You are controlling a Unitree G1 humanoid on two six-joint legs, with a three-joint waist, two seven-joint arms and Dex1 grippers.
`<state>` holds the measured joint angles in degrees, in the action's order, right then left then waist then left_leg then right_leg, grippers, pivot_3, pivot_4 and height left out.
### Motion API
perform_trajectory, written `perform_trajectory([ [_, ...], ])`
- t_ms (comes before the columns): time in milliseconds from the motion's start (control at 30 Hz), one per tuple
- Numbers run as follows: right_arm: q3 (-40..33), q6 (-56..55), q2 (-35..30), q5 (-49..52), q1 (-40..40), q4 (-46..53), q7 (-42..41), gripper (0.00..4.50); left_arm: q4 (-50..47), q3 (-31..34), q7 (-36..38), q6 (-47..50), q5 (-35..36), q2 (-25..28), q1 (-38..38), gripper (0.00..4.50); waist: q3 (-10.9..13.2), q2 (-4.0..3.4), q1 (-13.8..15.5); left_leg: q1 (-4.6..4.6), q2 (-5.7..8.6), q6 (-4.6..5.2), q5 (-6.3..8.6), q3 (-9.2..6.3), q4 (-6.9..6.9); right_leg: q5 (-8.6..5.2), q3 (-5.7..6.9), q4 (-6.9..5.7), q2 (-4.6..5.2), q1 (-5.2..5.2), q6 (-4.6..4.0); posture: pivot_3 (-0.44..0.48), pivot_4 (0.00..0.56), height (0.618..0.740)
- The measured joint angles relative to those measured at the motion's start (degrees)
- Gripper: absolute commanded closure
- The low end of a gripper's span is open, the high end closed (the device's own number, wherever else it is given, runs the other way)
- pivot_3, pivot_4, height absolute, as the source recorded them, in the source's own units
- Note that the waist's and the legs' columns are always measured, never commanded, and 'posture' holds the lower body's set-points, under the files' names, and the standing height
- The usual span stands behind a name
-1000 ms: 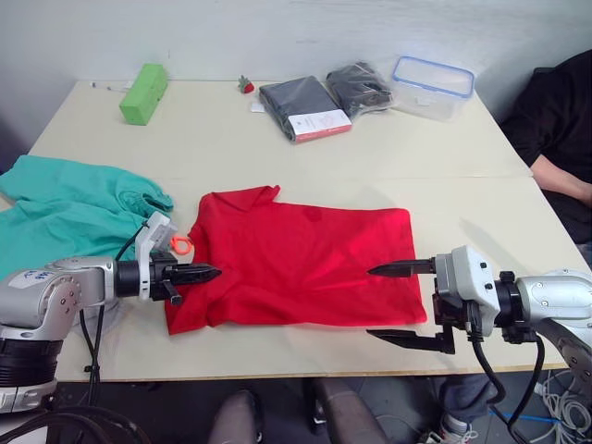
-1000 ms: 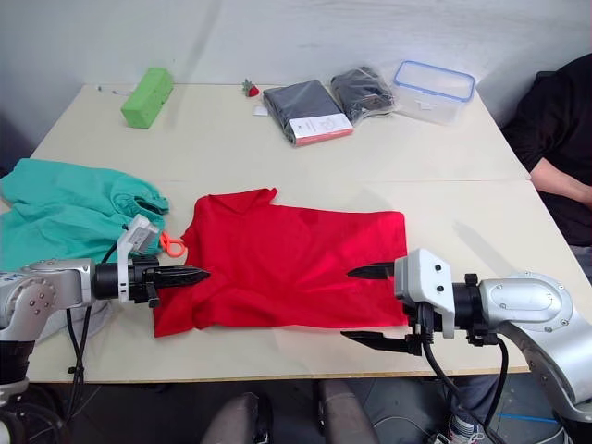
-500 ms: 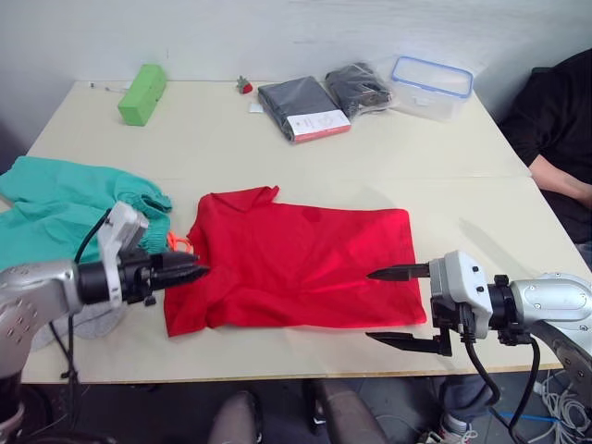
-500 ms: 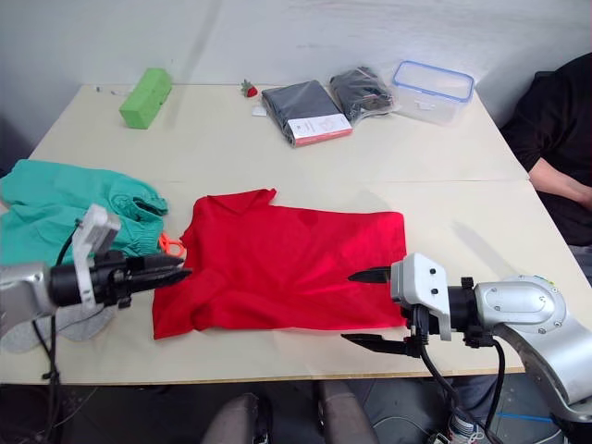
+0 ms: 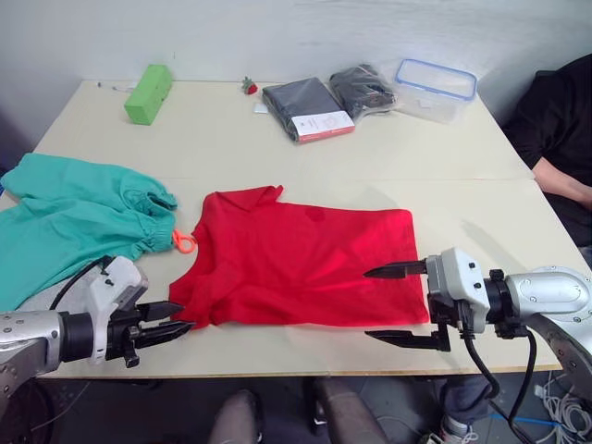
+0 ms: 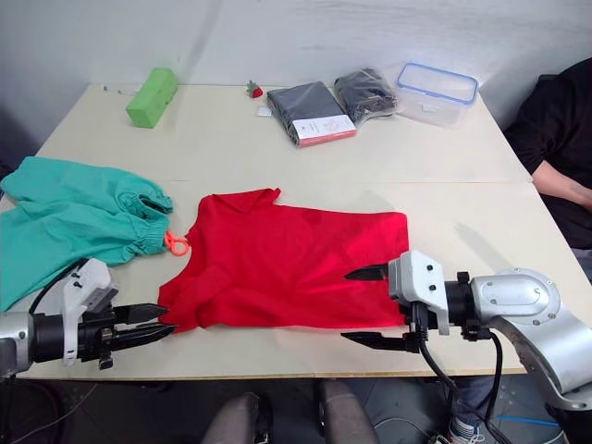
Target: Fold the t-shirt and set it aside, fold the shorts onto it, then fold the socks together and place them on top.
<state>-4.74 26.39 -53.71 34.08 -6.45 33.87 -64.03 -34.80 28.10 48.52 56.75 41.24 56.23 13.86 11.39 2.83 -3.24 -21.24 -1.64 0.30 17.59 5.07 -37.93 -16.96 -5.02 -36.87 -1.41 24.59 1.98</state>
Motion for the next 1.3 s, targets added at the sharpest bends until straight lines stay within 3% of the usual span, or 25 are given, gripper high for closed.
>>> perform_trajectory([
  [133, 0.0, 0.0, 0.0, 0.0, 0.0, 0.0, 0.0, 0.00, 1.4, 0.0, 0.0, 0.0, 0.1, 0.0, 0.0, 4.44, 0.0, -0.01, -0.1, 0.02, -0.02, -0.07, 0.05, -0.01, 0.21, 0.19, 0.06, -0.07, 0.00, 0.11, 0.38, 0.000, 0.150, 0.740],
  [367, 0.0, 0.0, 0.0, 0.0, 0.1, 0.0, 0.4, 0.00, 5.8, 0.8, 1.0, 1.5, 2.6, 0.0, -1.6, 4.44, 0.0, -0.01, -0.1, 0.03, -0.01, -0.14, 0.03, -0.02, 0.42, 0.16, 0.11, -0.08, 0.00, 0.22, 0.32, 0.000, 0.150, 0.740],
  [733, 0.0, 0.0, 0.0, 0.0, 0.9, 0.1, 1.0, 0.00, 21.2, 3.8, 4.3, 2.9, 3.3, 4.0, -7.3, 4.44, 0.0, 0.00, 0.0, 0.04, -0.01, -0.14, 0.03, -0.03, 0.41, 0.16, 0.12, -0.09, 0.00, 0.22, 0.32, 0.000, 0.150, 0.740],
  [867, 0.0, 0.0, 0.0, -0.1, 1.0, 0.1, 1.0, 0.00, 17.6, 3.3, 7.9, 2.2, 3.7, 5.5, -5.0, 4.44, 0.0, -0.01, -0.2, 0.01, 0.00, -0.16, 0.05, -0.01, 0.52, 0.16, 0.11, -0.04, 0.07, 0.25, 0.32, 0.000, 0.150, 0.740],
  [1000, 0.0, 0.0, 0.0, -0.1, 1.0, 0.1, 1.0, 0.00, 12.9, 2.5, 9.0, 2.2, 4.8, 4.4, -3.2, 3.58, 0.0, 0.00, 0.0, 0.01, 0.00, -0.22, 0.05, -0.04, 0.59, 0.12, 0.16, -0.12, 0.06, 0.34, 0.25, 0.000, 0.150, 0.740],
  [1167, 0.0, 0.0, 0.0, -0.1, 1.0, 0.1, 1.1, 0.00, 11.5, 0.1, 8.2, 0.6, 3.7, 3.3, -2.3, 2.07, 0.0, 0.00, -0.1, 0.03, 0.01, -0.25, 0.02, -0.03, 0.54, 0.11, 0.15, -0.25, 0.05, 0.37, 0.23, 0.000, 0.150, 0.740],
  [1300, 0.0, 0.0, 0.0, 0.0, 1.0, 0.1, 1.1, 0.00, 10.8, -2.3, 8.0, -1.0, 2.1, 3.3, -2.1, 2.07, 0.0, 0.00, -0.1, 0.04, 0.02, -0.23, 0.01, -0.03, 0.49, 0.11, 0.15, -0.25, 0.06, 0.34, 0.24, 0.000, 0.150, 0.740],
])
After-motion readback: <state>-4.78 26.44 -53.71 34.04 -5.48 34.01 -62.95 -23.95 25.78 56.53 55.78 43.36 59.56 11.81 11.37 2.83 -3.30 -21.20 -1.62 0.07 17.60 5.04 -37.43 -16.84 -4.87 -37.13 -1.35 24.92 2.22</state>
